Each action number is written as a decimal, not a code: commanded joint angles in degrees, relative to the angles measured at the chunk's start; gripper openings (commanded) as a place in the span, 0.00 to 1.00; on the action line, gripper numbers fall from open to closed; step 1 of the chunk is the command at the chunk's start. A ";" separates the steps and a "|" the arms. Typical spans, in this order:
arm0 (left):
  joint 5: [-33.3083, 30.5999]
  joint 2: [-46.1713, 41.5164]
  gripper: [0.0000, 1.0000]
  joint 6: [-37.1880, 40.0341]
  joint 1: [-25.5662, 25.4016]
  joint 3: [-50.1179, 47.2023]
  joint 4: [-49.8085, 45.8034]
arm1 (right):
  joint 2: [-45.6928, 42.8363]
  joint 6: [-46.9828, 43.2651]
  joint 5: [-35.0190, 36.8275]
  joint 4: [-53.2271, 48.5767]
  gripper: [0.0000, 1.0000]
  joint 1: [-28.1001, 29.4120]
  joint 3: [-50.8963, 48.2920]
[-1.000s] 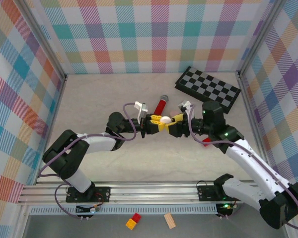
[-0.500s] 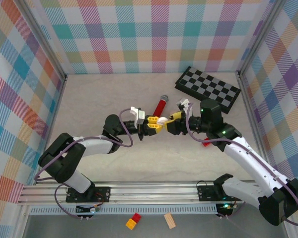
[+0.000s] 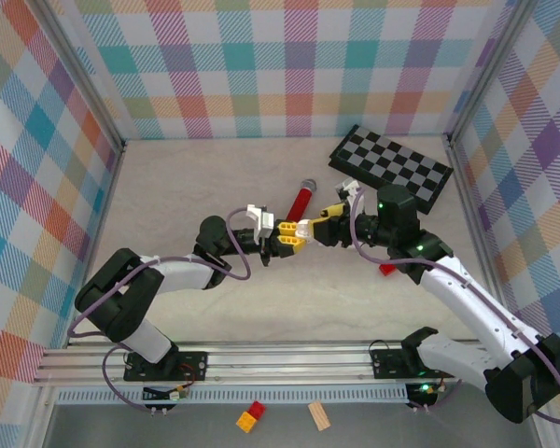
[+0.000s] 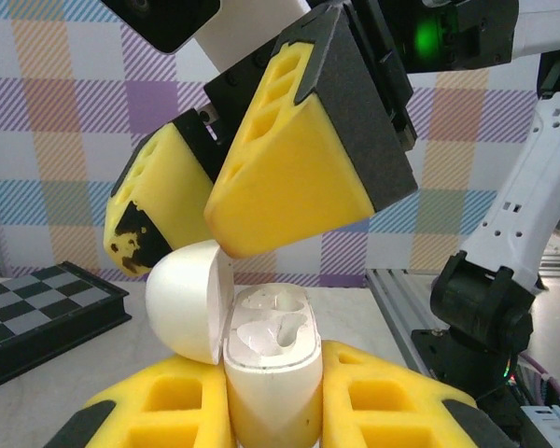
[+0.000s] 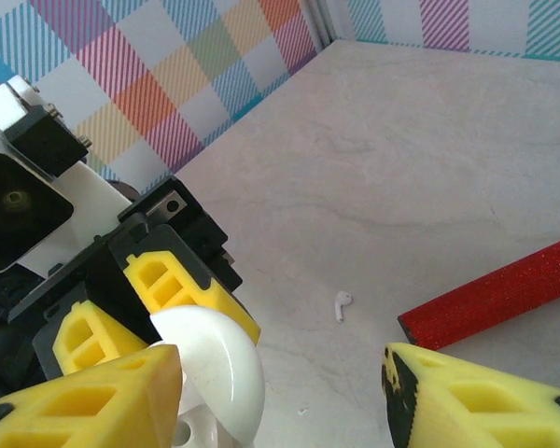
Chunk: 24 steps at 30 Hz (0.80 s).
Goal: Insert the wireless bluetooth earbuds into the charging case
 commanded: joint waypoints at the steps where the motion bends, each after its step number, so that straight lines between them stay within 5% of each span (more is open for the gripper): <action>1: 0.76 -0.44 0.01 2.62 -0.27 -0.93 2.17 | -1.60 0.22 -2.44 2.53 0.61 -0.47 1.80; 13: 1.19 -0.21 0.00 1.89 0.37 -0.76 2.21 | -4.75 -1.22 -4.46 -2.47 0.68 -0.47 1.22; 24: -5.23 -4.59 0.00 -12.60 0.44 0.86 2.30 | -3.26 -2.30 -12.30 4.09 0.56 -0.45 -3.38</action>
